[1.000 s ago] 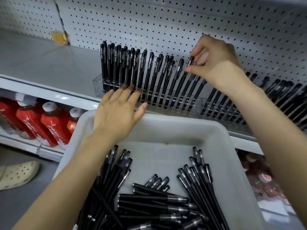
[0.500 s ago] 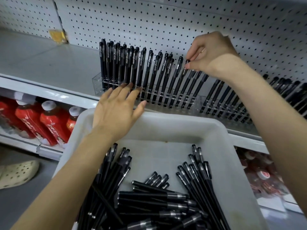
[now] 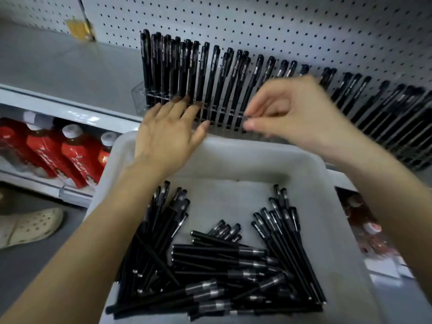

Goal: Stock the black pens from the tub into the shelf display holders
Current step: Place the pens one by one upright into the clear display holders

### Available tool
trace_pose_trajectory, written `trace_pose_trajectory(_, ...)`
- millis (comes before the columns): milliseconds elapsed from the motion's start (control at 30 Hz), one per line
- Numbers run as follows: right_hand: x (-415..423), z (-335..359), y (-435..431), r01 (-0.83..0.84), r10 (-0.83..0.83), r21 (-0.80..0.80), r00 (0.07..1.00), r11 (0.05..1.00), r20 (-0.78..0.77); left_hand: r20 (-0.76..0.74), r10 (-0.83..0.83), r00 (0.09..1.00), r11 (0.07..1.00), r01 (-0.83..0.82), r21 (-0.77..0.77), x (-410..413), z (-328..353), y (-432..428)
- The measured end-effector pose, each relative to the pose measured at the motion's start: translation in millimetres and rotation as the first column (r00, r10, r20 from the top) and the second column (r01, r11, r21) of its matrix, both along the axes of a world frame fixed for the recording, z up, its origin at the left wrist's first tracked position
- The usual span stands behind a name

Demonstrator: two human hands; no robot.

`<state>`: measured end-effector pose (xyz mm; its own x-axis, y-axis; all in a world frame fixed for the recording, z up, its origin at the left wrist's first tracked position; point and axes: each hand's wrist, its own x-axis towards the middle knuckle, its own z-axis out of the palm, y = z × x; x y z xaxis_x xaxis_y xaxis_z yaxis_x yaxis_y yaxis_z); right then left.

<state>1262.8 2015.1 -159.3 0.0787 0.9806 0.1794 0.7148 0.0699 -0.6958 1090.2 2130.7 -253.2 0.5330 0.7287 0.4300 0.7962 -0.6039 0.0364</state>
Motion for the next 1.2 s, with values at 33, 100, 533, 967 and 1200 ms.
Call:
trace_pose_trajectory(33, -8.7, -16.7, -7.2, -0.093, 0.092, -0.092, 0.996, 0.991, -0.021, -0.001, 0.002, 1.0, 1.0, -0.002, 0.0, 0.1, 0.0, -0.3)
trace_pose_trajectory(100, -18.9, -53.2, -15.0, -0.205, 0.206, -0.257, 0.978, 0.944, -0.022, -0.009, 0.001, 1.0, 1.0, -0.001, -0.001, 0.1, 0.1, -0.9)
trace_pose_trajectory(533, -23.5, -132.9, -15.1, -0.308, 0.294, -0.429, 0.951, 0.849, -0.101, -0.028, 0.001, 1.0, 1.0, -0.001, -0.001, 1.0, 0.5, -2.2)
trace_pose_trajectory(967, 5.5, -127.8, -5.3, -0.004, 0.045, -0.29, 0.99, 0.957, 0.135, -0.031, -0.006, 1.0, 1.0, 0.005, -0.011, 0.4, 3.0, -4.2)
trace_pose_trajectory(1200, 3.3, -129.0, -8.6, -0.042, 0.097, -0.304, 0.981, 0.952, 0.167, -0.023, -0.008, 1.0, 1.0, 0.008, -0.004, -2.2, 2.8, -4.7)
